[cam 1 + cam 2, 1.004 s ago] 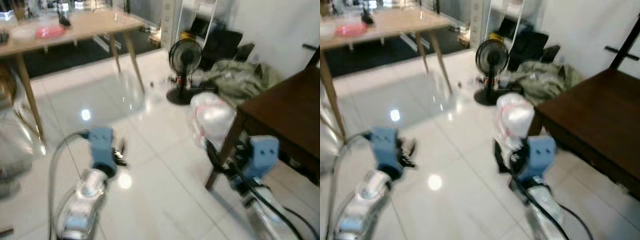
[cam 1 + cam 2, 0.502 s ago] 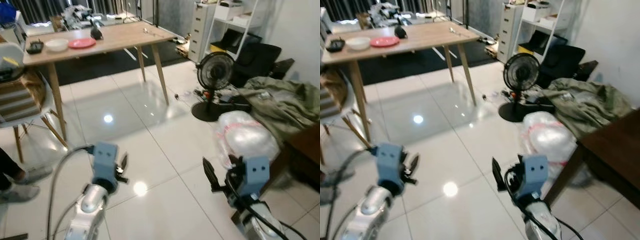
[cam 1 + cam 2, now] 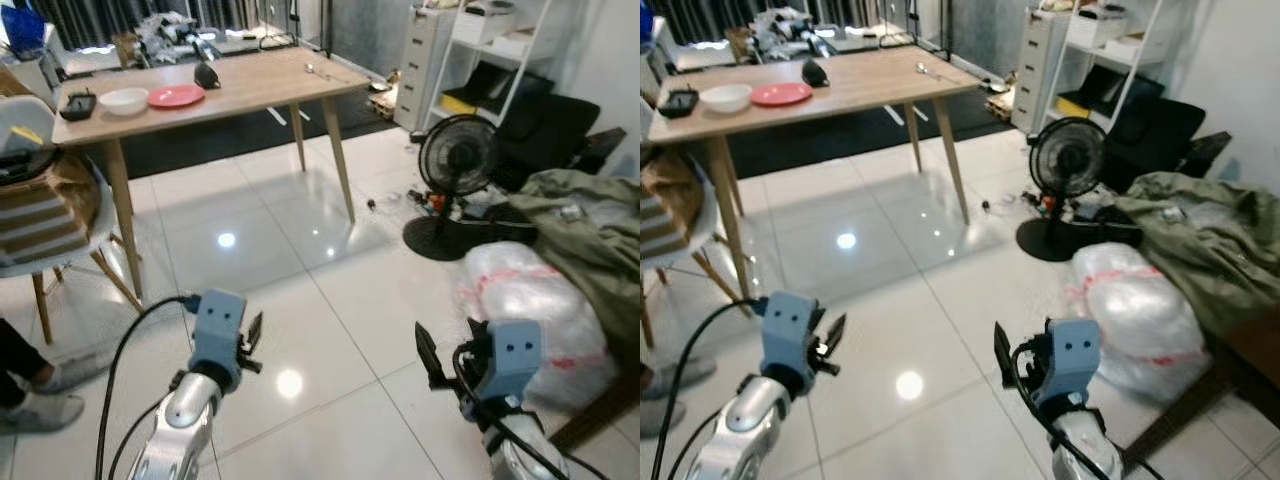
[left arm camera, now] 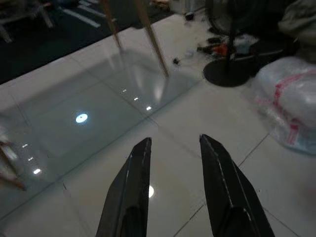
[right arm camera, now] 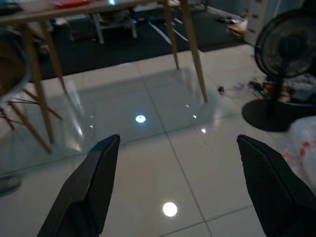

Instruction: Setting the table

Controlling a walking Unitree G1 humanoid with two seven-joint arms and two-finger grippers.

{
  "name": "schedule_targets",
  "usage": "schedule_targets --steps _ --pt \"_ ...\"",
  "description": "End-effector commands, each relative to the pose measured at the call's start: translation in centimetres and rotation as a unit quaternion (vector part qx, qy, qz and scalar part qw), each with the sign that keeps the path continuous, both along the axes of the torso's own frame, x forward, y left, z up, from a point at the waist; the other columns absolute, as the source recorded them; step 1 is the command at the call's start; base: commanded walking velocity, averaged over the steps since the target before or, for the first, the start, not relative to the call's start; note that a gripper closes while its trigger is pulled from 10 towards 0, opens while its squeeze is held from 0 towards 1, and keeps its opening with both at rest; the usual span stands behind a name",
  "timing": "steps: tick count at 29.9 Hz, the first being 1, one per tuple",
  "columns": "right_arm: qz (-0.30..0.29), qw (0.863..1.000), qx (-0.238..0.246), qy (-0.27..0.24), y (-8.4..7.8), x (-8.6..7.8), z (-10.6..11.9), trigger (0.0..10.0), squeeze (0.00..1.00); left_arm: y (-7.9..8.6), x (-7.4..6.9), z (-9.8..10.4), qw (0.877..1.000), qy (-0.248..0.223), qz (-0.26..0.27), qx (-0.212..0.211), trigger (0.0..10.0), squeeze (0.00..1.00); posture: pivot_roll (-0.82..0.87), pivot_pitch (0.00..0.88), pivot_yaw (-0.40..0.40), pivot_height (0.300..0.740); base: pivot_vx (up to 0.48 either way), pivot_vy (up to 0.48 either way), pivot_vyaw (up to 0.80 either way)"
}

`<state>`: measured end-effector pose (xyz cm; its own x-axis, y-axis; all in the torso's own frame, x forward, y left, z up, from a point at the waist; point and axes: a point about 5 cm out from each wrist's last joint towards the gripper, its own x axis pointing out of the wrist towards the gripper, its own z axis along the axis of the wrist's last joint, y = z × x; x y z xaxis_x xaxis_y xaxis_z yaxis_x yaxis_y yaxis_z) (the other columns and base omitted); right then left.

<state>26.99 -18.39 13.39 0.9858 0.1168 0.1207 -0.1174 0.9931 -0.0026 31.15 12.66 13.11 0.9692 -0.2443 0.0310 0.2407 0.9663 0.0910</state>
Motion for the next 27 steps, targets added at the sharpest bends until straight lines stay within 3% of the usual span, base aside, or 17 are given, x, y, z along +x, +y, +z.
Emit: schedule_targets --steps 1,27 --pt "-0.002 1.000 -0.004 -0.003 0.08 -0.06 -0.11 10.0 0.00 0.53 -0.21 -0.64 1.000 0.007 0.009 0.011 10.0 0.00 -0.03 0.070 0.111 0.740 0.446 0.000 0.00" --pt "-0.006 1.000 -0.004 -0.005 -0.08 0.01 -0.12 10.0 0.00 0.62 -0.15 -0.83 1.000 0.008 0.013 0.005 10.0 0.00 -0.04 0.079 0.109 0.740 0.444 0.000 0.00"
